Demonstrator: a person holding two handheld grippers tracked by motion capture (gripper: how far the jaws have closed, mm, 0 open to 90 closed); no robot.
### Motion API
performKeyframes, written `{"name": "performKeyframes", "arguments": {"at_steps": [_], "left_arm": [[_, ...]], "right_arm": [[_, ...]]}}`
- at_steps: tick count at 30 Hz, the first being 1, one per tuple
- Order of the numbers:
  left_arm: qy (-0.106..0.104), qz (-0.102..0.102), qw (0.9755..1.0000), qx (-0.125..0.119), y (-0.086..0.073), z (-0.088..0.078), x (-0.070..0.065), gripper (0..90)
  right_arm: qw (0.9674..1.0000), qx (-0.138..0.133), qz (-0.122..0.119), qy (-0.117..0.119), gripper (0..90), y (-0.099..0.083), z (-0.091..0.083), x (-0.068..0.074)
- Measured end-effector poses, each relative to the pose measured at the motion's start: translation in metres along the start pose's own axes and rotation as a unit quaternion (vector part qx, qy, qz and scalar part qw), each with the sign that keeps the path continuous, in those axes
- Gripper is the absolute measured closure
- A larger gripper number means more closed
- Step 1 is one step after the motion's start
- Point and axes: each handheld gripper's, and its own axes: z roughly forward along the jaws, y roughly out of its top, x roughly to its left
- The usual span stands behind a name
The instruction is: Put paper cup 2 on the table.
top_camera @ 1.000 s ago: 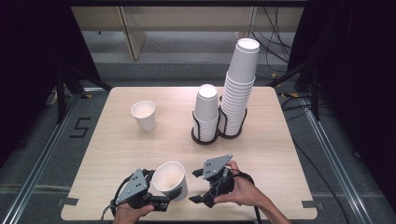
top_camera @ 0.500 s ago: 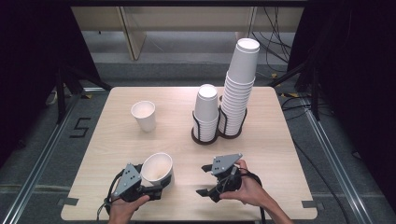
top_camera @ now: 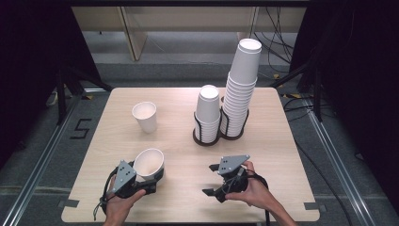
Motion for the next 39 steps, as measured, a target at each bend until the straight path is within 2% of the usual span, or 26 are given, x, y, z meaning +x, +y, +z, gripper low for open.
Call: {"name": "performKeyframes", "arguments": {"at_steps": [2, 6, 9, 12, 16, 21, 24, 28, 31, 39], "left_arm": [[0.009, -0.005, 0.9999, -0.003, 0.0, 0.004, 0.004, 15.2], [0.027, 0.001, 0.9996, -0.004, 0.001, 0.01, 0.011, 15.2], [0.032, -0.018, 0.9993, -0.009, 0.005, 0.012, 0.017, 15.2], [0.044, -0.014, 0.9988, -0.015, 0.01, 0.013, 0.023, 15.2], [0.058, -0.021, 0.9979, -0.018, 0.013, 0.018, 0.035, 15.2], [0.072, -0.027, 0.997, -0.013, 0.012, 0.027, 0.048, 15.2], [0.081, -0.023, 0.9965, -0.002, 0.012, 0.032, 0.055, 15.2], [0.089, -0.031, 0.9955, -0.002, 0.016, 0.041, 0.066, 15.2], [0.1, -0.027, 0.9946, -0.005, 0.018, 0.049, 0.073, 15.1], [0.12, -0.041, 0.9919, 0.009, 0.015, 0.065, 0.088, 15.1]], "right_arm": [[1.0, 0.002, -0.001, -0.001, 17.0, -0.002, 0.0, 0.0], [1.0, 0.005, 0.004, -0.007, 17.1, -0.005, 0.0, -0.003], [0.9999, 0.001, 0.007, -0.009, 17.1, -0.005, -0.002, -0.004], [0.9999, 0.001, 0.006, -0.01, 17.1, -0.006, -0.004, -0.004], [0.9998, 0.004, 0.008, -0.016, 17.1, -0.009, -0.005, -0.004], [0.9997, 0.006, 0.011, -0.02, 17.1, -0.012, -0.009, -0.006], [0.9996, 0.004, 0.014, -0.023, 17.1, -0.013, -0.011, -0.006], [0.9995, 0.004, 0.016, -0.028, 17.1, -0.016, -0.013, -0.008], [0.9994, 0.005, 0.014, -0.03, 17.1, -0.017, -0.014, -0.009], [0.9995, 0.008, 0.017, -0.027, 17.1, -0.019, -0.015, -0.009]]}}
